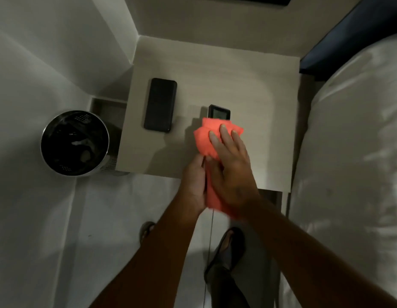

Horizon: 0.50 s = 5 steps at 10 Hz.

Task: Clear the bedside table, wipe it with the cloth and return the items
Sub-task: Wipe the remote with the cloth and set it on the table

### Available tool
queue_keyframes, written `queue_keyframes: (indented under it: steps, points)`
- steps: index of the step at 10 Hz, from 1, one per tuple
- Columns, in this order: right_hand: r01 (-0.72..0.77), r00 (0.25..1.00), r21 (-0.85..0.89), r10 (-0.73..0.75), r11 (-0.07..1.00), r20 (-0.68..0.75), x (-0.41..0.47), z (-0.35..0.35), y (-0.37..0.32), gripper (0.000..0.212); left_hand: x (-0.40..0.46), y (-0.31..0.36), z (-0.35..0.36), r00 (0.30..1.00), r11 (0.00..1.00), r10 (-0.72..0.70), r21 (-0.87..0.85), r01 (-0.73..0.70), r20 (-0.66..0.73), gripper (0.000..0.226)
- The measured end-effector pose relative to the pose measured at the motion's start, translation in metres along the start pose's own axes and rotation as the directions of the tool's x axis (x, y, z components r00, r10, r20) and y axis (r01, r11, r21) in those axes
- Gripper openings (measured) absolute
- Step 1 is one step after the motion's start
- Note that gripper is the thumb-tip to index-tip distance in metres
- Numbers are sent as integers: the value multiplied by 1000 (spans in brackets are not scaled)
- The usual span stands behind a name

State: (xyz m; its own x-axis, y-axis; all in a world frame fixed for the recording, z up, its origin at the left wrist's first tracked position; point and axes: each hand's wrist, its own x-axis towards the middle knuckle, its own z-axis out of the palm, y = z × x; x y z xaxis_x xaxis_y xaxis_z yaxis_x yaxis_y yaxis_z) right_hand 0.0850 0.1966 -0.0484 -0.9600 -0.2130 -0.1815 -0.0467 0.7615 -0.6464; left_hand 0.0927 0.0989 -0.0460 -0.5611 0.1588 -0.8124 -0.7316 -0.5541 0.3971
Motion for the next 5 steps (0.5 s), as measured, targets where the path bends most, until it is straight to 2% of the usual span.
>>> queue_keyframes:
  steps: [1, 2, 3, 4, 5]
  points:
    - [-161, 985, 40, 163, 986, -60, 63, -22, 7, 54, -12, -1, 1, 988, 981, 1, -193, 30, 158, 41]
    - [-118, 990, 65, 123, 991, -68, 58, -17, -1, 52, -2, 8, -2, 997, 980, 53, -193, -41, 55, 39]
    - [2, 1000, 83, -3, 997, 19, -5, 2, -28, 55, 1, 21, -2, 980, 899, 61, -436, 29, 192, 44]
    - [4, 1000, 32, -4, 999, 6, -9, -3, -25, 56, 1, 18, 6, 999, 902, -12, -431, -7, -41, 39]
    - [-71, 995, 22, 72, 997, -76, 49, -23, -8, 51, -14, 6, 14, 997, 992, 78, -93, -80, -20, 37]
